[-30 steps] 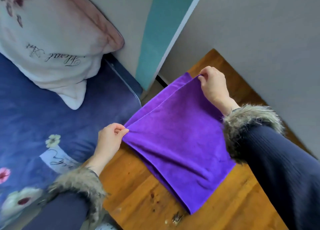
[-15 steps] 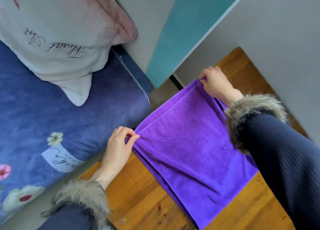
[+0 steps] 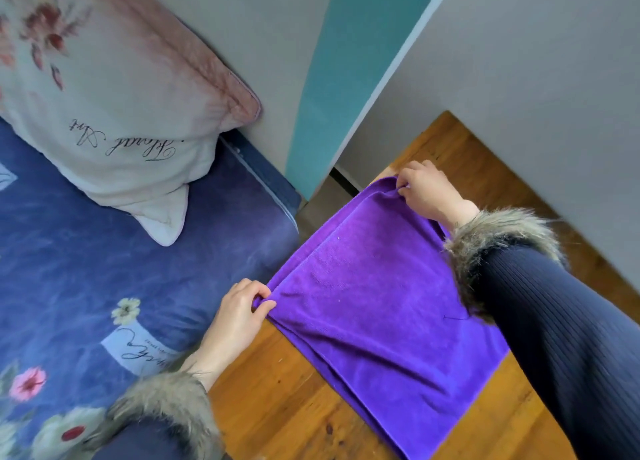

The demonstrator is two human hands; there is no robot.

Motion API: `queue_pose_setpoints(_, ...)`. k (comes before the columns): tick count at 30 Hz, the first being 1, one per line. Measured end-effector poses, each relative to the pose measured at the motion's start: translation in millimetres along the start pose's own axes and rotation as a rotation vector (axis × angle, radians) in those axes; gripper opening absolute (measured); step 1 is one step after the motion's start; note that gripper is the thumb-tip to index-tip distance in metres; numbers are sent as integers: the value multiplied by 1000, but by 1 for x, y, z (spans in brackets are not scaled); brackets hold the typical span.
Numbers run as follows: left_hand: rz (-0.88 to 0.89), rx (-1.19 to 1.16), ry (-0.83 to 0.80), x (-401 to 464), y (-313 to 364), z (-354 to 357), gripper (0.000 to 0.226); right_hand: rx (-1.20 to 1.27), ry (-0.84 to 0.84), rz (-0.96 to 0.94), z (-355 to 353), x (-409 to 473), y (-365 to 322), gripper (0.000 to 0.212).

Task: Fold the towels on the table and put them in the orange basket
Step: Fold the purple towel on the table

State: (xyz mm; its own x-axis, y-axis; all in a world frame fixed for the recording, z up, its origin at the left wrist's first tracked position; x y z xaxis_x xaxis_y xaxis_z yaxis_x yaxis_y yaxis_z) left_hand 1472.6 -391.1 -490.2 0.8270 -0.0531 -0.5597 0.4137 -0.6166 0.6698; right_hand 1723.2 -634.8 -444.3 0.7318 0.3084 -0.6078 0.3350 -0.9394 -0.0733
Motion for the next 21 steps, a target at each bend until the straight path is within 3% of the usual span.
queue_pose_setpoints(9, -125, -156, 98, 0, -2, -3, 6, 55, 227, -20, 1, 4, 0, 22)
queue_pose_setpoints(15, -130, -331, 132, -3, 1, -21, 6, 453, 338, 71, -15, -23, 23, 19)
queue_pose_setpoints(21, 0, -646, 177, -5, 32, -55, 5, 711, 402, 189, -35, -108, 65, 15)
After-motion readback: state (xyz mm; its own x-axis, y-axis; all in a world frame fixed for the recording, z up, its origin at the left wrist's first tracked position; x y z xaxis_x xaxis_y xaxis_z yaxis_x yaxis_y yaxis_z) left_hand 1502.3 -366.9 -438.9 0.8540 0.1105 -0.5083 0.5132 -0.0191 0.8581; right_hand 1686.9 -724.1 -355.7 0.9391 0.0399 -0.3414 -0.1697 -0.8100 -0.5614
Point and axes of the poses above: each hand's wrist, its own x-axis towards the middle knuckle, its own z-axis out of the palm, y = z × x, the point moved 4 cm from there along x, towards the middle knuckle, and after that the axes turned 14 degrees about -y, right-handed, at the moved point
